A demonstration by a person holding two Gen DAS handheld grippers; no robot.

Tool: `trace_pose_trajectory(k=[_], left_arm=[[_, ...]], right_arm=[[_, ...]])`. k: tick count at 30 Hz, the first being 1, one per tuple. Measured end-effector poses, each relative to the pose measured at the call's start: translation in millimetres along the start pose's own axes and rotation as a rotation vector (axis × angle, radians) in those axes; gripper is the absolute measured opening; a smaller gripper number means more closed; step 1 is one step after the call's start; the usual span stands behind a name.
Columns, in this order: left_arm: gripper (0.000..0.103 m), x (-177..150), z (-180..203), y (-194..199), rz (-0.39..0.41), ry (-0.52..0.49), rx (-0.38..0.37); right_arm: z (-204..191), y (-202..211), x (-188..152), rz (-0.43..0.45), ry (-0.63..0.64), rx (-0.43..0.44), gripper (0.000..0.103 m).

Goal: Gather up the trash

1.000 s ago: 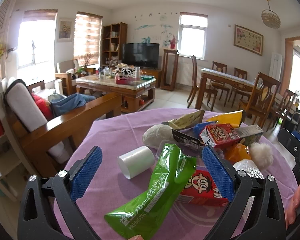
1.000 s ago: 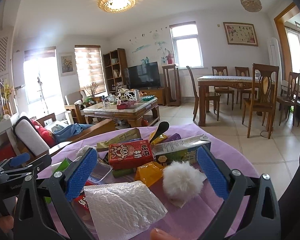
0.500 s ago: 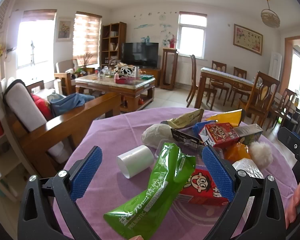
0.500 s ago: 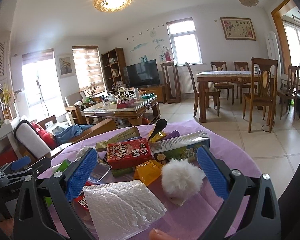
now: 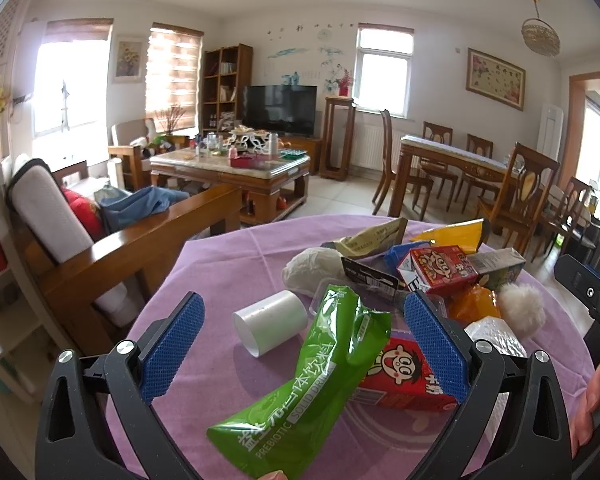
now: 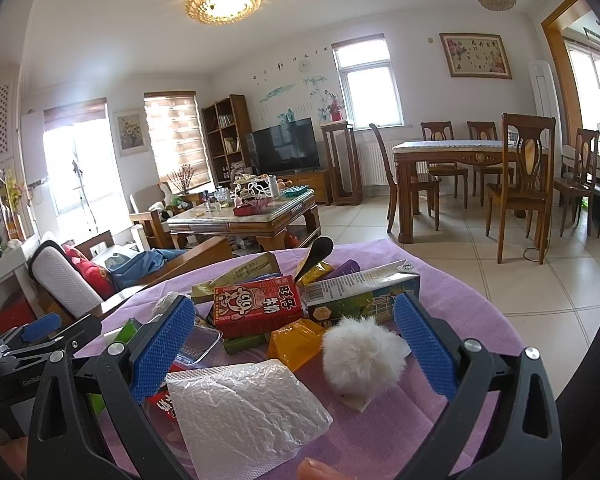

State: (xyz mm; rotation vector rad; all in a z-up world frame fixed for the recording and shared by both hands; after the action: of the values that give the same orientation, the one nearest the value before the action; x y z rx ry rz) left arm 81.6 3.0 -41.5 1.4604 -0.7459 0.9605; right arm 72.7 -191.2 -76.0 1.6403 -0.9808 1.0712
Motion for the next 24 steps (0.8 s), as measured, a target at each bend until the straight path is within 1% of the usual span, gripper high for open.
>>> trace_pose_trajectory(k=[20, 22, 24], left_arm=[[0.099, 0.0, 0.0, 0.2, 0.0, 0.001, 0.0], [0.099, 1.0, -2.2, 1.4, -0.004, 0.018, -0.023], [0.099, -1.7, -3.9, -0.1, -0.048, 0.011, -0.097]], right_arm=[[-0.2, 1.3, 1.1, -0.004, -0.007, -0.001, 0.099], [0.0, 0.7, 0.8, -0.007, -0.01, 0.0, 0.099], [3.7, -2.5, -2.6, -0.036, -0.043, 0.034, 0.099]])
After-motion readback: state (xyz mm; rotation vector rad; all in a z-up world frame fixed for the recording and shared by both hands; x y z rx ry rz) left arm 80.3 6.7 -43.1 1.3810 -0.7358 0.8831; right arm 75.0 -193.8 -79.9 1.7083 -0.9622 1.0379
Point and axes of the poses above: each gripper's, at about its wrist camera, not at the fingertips, and y roughly against the way its jaws point, z to its right, x to its top, the point moved 10 cm from there along -y, roughly the way its jaws point, and after that the axes turned 7 degrees about x, right-handed, at the moved point
